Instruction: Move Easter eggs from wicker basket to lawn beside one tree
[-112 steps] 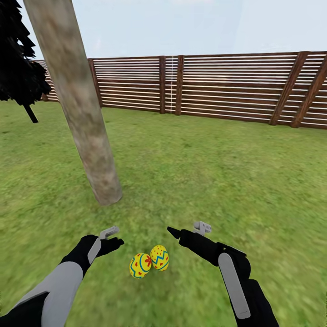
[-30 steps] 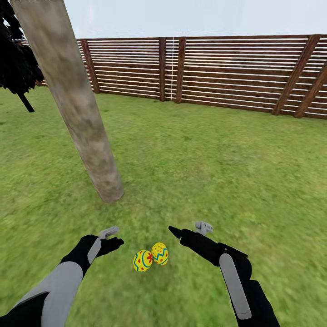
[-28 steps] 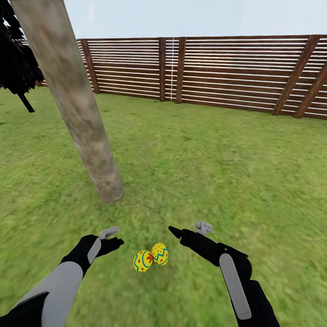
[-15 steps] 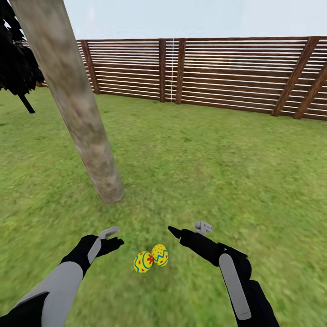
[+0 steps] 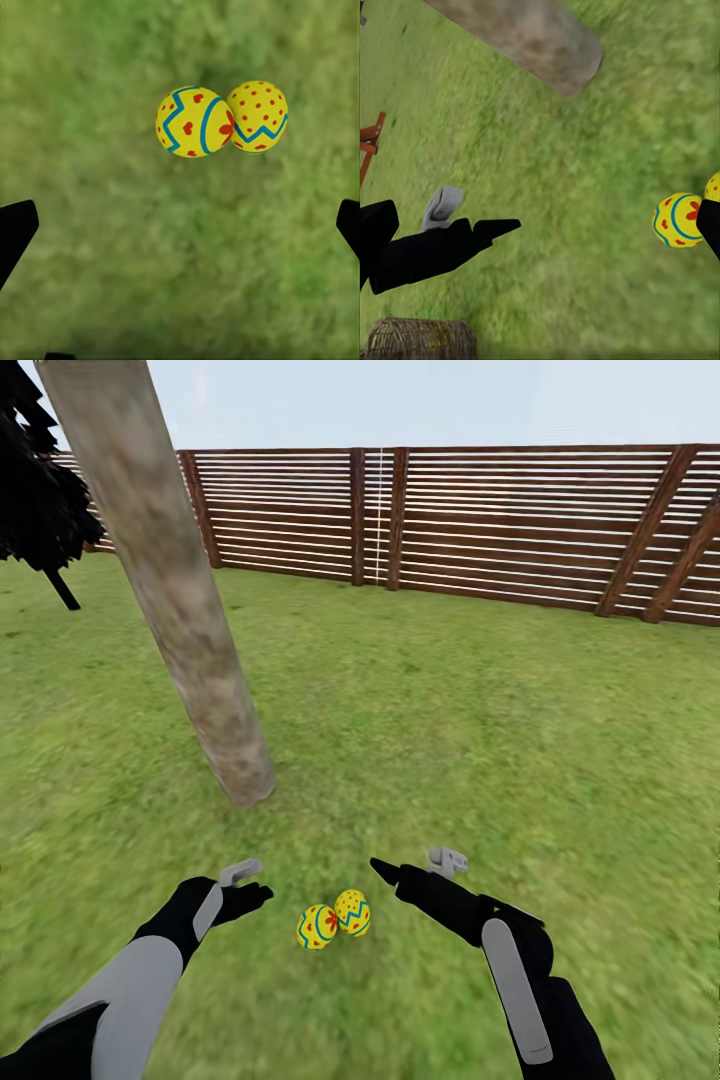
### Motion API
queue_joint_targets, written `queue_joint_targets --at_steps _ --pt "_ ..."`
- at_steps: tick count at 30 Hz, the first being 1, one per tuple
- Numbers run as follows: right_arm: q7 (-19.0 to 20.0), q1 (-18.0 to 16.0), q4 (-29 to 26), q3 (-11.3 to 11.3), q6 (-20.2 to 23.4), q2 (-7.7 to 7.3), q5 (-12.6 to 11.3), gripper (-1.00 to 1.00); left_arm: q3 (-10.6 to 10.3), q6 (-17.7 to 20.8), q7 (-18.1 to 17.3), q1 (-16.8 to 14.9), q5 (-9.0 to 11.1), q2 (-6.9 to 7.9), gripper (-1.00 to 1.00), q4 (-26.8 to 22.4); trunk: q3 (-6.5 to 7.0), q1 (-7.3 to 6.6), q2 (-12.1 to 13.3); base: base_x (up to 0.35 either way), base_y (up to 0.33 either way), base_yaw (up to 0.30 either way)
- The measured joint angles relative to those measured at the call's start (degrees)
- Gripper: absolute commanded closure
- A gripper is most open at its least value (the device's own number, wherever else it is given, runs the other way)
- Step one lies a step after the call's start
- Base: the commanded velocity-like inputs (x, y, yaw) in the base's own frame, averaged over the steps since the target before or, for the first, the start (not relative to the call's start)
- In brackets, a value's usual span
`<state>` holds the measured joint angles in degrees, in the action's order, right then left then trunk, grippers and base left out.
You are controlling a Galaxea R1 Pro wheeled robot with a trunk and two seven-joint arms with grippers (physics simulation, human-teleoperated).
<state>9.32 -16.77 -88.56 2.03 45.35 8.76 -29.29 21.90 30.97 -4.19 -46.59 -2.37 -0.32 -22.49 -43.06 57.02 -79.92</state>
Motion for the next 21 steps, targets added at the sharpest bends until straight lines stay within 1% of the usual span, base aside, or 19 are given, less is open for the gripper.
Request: queue_joint_targets --at_steps 2,6,21 --pt "0.0 0.0 0.0 0.0 0.0 0.00 0.0 -1.00 0.0 0.0 0.0 0.0 0.0 0.00 -1.00 0.0 0.18 -0.23 0.4 -0.014 0.000 0.060" --pt "0.0 0.0 0.0 0.1 0.0 0.00 0.0 -1.00 0.0 0.1 0.0 0.0 0.0 0.00 -1.00 0.0 0.18 -0.23 0.4 -0.004 0.000 0.217" --pt "0.0 0.0 0.0 0.4 0.0 -0.01 0.0 -1.00 0.0 0.1 0.0 0.0 0.0 0.00 -1.00 0.0 0.19 -0.23 0.4 0.000 0.000 0.285"
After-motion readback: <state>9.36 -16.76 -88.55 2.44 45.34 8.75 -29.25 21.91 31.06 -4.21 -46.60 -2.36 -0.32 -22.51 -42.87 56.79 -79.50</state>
